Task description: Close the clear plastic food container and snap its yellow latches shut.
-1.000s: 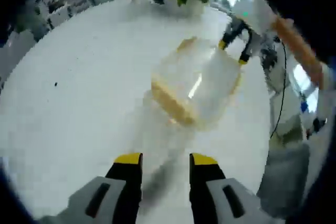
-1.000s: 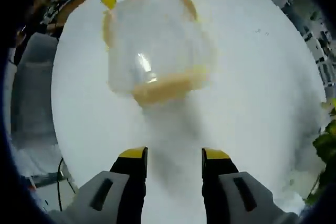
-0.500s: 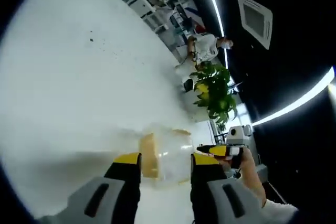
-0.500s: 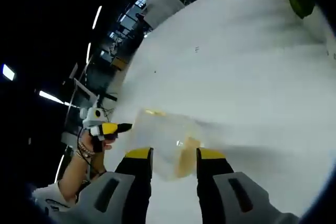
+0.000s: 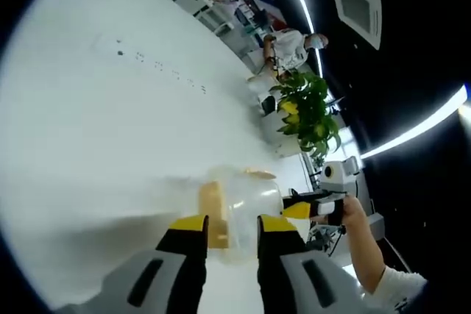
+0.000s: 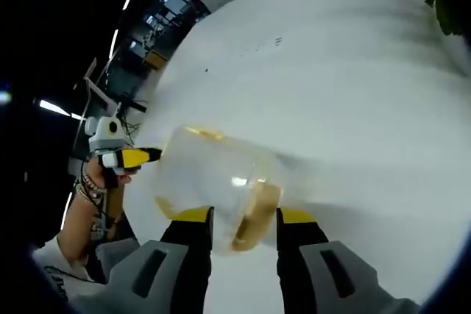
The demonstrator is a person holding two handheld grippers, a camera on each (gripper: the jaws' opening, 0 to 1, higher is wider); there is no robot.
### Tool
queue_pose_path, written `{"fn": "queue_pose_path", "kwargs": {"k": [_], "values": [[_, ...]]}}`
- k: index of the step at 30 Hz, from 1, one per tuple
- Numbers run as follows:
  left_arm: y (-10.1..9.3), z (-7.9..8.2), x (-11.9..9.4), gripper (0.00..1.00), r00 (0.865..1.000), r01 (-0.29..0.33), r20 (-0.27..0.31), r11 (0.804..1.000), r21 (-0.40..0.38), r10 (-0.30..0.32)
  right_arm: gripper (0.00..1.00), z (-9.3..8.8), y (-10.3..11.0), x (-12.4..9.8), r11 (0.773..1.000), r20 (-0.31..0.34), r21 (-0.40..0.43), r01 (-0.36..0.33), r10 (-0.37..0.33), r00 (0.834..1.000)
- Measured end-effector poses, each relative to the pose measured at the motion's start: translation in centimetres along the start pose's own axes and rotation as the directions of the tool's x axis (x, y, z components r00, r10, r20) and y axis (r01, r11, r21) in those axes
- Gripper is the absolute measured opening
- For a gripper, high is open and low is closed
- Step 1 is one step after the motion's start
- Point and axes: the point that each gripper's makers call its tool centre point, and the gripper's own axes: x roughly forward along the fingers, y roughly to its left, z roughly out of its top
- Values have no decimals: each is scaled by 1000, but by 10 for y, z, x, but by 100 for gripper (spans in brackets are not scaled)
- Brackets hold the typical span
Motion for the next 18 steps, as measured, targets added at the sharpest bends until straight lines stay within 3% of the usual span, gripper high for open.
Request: {"fn": "queue_pose_path", "kwargs": {"k": [4, 9, 14, 18], "values": [[3, 2, -2, 17, 1000, -19, -2, 1000, 17, 19, 36, 3, -10, -5, 998, -6, -25, 63, -63, 998], [-1, 0, -1, 15, 1000, -3, -13, 1000, 19, 3, 24, 6, -12, -13, 998, 15, -26, 55, -55, 998], [3, -3, 1, 12, 1000, -18, -23, 1000, 17, 18, 21, 1, -4, -9, 1000, -5, -3, 9, -9, 1000], [3, -2, -1, 11, 1000, -13, -19, 999, -33, 13, 21, 1, -3, -8, 999, -17, -23, 28, -28, 999]]}}
